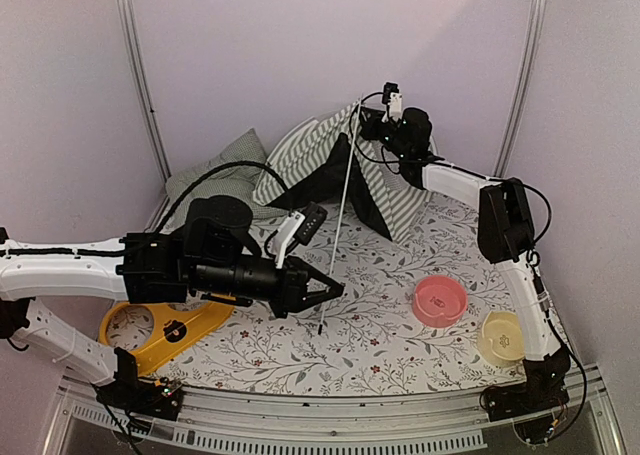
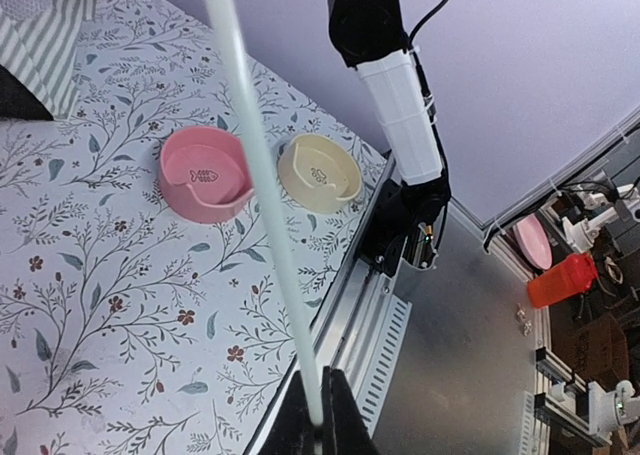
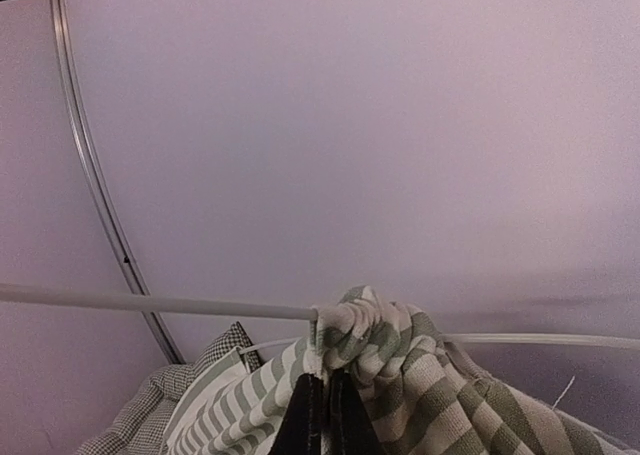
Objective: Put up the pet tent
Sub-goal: Pick up the tent fabric from the tent.
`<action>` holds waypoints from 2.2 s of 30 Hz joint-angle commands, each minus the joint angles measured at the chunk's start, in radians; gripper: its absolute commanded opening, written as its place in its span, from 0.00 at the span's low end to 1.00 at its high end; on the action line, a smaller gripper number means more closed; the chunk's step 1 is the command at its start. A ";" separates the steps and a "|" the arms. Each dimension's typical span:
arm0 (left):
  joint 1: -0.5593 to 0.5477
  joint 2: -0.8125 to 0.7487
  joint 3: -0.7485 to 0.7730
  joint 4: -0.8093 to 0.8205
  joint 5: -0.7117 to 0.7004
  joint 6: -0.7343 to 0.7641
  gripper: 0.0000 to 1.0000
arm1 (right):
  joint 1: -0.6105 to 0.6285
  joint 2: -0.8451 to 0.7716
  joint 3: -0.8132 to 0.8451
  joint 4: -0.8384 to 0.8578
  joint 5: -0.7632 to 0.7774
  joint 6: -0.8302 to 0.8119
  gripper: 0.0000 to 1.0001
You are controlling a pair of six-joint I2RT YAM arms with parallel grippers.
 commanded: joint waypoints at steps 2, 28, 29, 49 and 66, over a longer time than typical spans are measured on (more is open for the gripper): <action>-0.003 0.007 0.034 -0.028 -0.078 -0.019 0.00 | 0.029 -0.074 -0.046 0.041 -0.027 -0.060 0.00; 0.014 -0.119 -0.071 -0.358 -0.037 -0.226 0.00 | 0.062 -0.188 -0.268 0.204 0.016 -0.135 0.14; 0.014 -0.116 -0.069 -0.359 -0.038 -0.227 0.00 | 0.062 -0.188 -0.269 0.201 0.012 -0.134 0.16; 0.013 -0.105 -0.023 -0.365 -0.022 -0.201 0.00 | 0.042 -0.102 -0.178 0.109 0.136 -0.190 0.37; 0.009 -0.076 -0.005 -0.360 -0.010 -0.185 0.00 | 0.052 -0.052 -0.061 0.085 0.177 -0.290 0.21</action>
